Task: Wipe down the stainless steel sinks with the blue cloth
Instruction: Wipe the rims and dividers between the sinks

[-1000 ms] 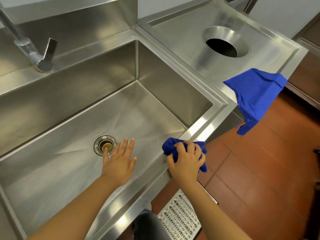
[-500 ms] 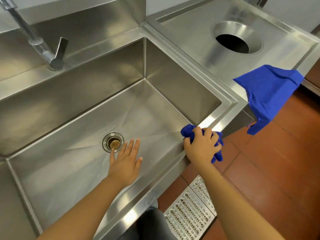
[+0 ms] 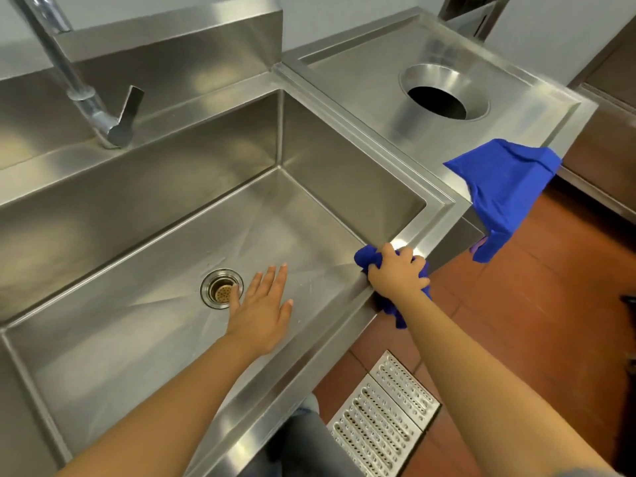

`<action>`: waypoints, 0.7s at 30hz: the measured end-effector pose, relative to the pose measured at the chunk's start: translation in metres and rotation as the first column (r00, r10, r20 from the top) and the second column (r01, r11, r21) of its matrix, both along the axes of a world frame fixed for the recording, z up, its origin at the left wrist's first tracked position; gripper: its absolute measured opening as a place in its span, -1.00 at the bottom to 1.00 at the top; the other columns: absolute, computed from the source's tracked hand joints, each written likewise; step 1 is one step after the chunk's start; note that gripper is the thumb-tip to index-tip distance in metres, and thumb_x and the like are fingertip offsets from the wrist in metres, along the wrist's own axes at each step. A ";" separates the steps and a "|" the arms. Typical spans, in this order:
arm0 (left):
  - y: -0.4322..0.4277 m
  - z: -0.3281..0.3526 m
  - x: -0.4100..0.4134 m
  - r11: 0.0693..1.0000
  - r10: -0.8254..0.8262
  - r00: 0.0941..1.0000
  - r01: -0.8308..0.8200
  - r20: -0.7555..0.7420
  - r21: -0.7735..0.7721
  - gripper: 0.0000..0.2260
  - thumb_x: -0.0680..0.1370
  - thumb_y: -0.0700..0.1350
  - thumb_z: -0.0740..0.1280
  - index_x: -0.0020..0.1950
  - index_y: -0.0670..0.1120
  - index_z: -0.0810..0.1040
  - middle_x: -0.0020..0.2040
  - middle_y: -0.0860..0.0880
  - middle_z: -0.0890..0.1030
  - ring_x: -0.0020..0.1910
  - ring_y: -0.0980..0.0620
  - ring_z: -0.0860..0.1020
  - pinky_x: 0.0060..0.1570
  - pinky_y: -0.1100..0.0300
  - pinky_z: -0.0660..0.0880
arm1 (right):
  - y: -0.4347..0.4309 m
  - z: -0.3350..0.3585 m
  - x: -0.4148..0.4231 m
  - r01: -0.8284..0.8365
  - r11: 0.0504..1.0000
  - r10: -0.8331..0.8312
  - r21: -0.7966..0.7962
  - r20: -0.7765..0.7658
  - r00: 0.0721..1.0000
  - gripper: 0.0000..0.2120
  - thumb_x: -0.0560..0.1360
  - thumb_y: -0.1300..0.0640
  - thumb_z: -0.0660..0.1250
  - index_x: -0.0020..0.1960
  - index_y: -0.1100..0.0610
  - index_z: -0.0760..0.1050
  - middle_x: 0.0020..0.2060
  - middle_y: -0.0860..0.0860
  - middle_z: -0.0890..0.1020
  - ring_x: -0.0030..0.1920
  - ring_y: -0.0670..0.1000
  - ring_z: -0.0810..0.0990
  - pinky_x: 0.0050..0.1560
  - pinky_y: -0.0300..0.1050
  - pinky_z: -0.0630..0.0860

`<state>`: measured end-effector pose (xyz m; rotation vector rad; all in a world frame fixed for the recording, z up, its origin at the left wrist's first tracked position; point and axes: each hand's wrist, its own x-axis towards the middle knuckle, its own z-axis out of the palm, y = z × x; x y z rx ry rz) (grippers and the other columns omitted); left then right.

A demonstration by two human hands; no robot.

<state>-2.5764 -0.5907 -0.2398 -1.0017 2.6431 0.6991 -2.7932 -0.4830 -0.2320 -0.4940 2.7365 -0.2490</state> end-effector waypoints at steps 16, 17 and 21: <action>-0.001 -0.005 -0.127 1.000 -0.028 1.000 0.028 -0.003 0.006 -0.46 0.67 0.08 -0.07 0.55 0.05 -0.32 0.59 0.04 -0.19 0.56 0.00 -0.19 0.47 -0.15 -0.17 | 0.020 -0.022 -0.063 -0.166 0.985 0.151 -0.046 -0.234 0.960 -0.65 0.50 0.03 0.22 0.28 -0.01 0.39 0.28 0.06 0.35 0.27 0.19 0.24 0.20 0.18 0.23; 0.001 -0.005 -0.139 1.000 -0.026 1.000 0.026 -0.011 0.011 -0.46 0.67 0.08 -0.08 0.55 0.05 -0.32 0.58 0.05 -0.19 0.56 0.01 -0.19 0.47 -0.14 -0.18 | 0.020 -0.022 -0.082 -0.159 0.986 0.146 -0.039 -0.235 0.961 -0.64 0.50 0.03 0.21 0.29 -0.02 0.38 0.28 0.06 0.34 0.26 0.18 0.23 0.21 0.18 0.23; 0.004 -0.008 -0.165 1.000 0.009 1.000 -0.009 0.009 0.028 -0.45 0.61 0.15 -0.19 0.54 0.06 -0.33 0.58 0.07 -0.20 0.55 0.03 -0.19 0.47 -0.12 -0.20 | 0.010 -0.016 -0.162 -0.094 0.995 0.086 -0.025 -0.208 0.974 -0.66 0.51 0.05 0.21 0.28 0.00 0.36 0.28 0.09 0.32 0.26 0.20 0.23 0.21 0.22 0.24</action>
